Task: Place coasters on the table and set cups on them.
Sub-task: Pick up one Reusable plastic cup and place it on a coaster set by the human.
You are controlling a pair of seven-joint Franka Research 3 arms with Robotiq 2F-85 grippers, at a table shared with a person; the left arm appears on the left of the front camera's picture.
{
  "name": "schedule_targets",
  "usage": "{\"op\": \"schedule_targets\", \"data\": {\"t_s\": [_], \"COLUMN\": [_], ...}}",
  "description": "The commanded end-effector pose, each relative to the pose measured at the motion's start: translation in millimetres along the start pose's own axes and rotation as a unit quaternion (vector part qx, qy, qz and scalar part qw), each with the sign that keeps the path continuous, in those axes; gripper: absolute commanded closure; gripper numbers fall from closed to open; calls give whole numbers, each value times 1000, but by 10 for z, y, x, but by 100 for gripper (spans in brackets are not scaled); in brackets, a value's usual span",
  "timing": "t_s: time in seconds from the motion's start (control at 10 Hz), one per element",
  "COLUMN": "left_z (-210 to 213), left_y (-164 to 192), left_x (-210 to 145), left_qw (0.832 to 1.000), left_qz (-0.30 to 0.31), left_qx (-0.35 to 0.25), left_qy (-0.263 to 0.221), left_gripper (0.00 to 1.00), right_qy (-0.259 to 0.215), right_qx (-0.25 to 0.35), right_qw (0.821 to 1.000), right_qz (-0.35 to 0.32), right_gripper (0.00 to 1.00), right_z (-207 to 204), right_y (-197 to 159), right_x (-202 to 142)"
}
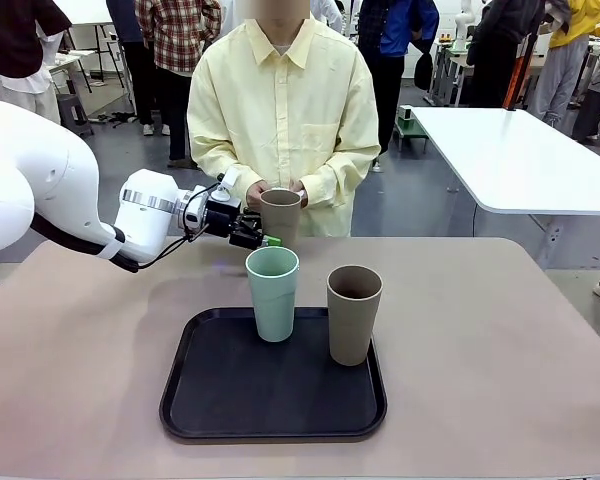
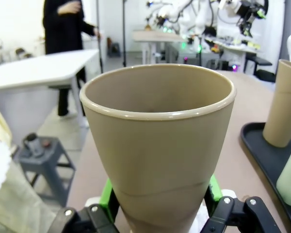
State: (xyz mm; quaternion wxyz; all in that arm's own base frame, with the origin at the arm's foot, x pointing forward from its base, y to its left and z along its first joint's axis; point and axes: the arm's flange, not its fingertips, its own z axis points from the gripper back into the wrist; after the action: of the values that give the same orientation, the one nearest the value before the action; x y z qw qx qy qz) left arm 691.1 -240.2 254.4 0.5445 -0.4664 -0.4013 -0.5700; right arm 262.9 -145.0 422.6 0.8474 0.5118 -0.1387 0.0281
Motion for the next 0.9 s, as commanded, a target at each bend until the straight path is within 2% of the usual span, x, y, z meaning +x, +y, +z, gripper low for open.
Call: {"op": "schedule_targets", "data": {"t_s": [0.0,0.8], "left_z": [-32,-66], "left_y": [89,-25], "left_x": [27,29], "left_qw": [1000,1000], "left_qz": [-7,2], "left_qx": [-6,-20], "left_qy": [-5,-14], "left_gripper": [16,16], "right_qy": [-5,-5], "right_qx": [9,9], "right_qw": [1000,1000], "right_qz": [4,4], "right_gripper": [0,0], "right_z": [6,6], "right_y": [-5,-5], "right_x": [10,10]}}
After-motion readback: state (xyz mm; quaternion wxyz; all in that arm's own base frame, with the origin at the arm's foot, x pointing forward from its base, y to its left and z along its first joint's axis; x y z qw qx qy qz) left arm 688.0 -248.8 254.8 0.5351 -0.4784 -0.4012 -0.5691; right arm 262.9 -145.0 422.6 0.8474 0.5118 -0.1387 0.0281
